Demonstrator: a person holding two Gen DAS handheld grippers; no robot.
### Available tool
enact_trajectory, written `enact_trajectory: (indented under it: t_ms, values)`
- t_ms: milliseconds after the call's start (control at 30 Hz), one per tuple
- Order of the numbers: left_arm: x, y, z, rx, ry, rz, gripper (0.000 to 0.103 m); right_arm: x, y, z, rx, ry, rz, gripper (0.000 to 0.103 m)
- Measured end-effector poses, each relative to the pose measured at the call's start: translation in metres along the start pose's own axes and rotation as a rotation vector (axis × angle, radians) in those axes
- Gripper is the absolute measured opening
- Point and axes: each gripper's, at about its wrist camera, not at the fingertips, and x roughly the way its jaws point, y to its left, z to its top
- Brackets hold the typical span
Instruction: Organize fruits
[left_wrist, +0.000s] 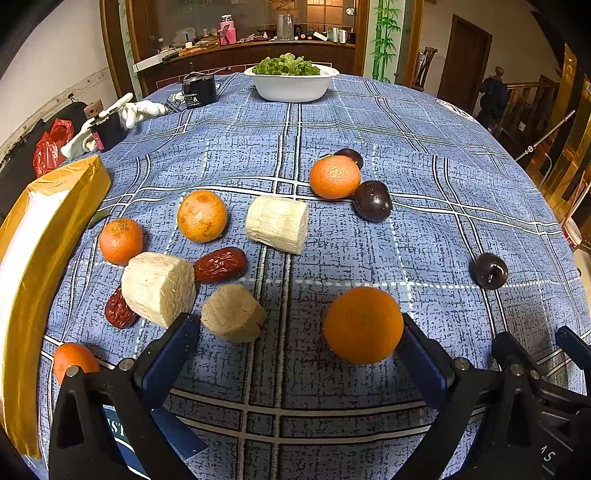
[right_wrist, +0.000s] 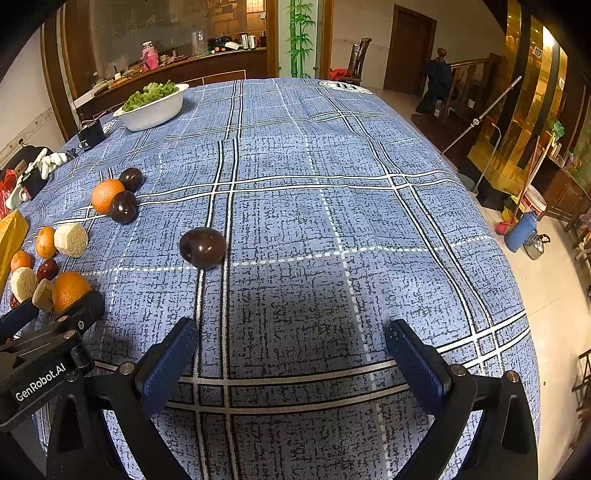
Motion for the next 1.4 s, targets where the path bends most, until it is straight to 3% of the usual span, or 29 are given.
enact_trajectory:
  t_ms: [433,667,933,1033,1100,1200,1400]
  values:
    - [0.000,0.000,0.001,0.005,0.006,-0.003,0.102,0.000,0.000,0.000,0.000,0.000,0.000,0.103]
    - [0.002,0.003,0.004,0.067,0.071,-0.049,0.102,0.000,-0.002,0.000,0.008,0.007,0.008,0.103]
    - [-0.008,0.008,-0.004,0.136,0.090,-0.114,0.102,-0.004,-0.004,-0.005,0.005,0.036,0.017,0.103]
    - [-0.023,0.019,-0.012,0.106,0.077,-0.188,0.102,-0.005,-0.005,-0.005,0.005,0.033,0.018,0.103]
    - [-0.043,0.029,-0.016,0.096,0.022,-0.213,0.102,-0.005,-0.006,-0.006,0.006,0.031,0.018,0.103]
    - [-0.087,0.050,-0.018,0.098,-0.125,-0.214,0.102,-0.005,-0.005,-0.006,0.005,0.030,0.018,0.103]
    - [-0.201,0.125,-0.022,0.065,-0.522,-0.123,0.103,-0.005,-0.005,-0.006,0.000,0.037,0.015,0.103]
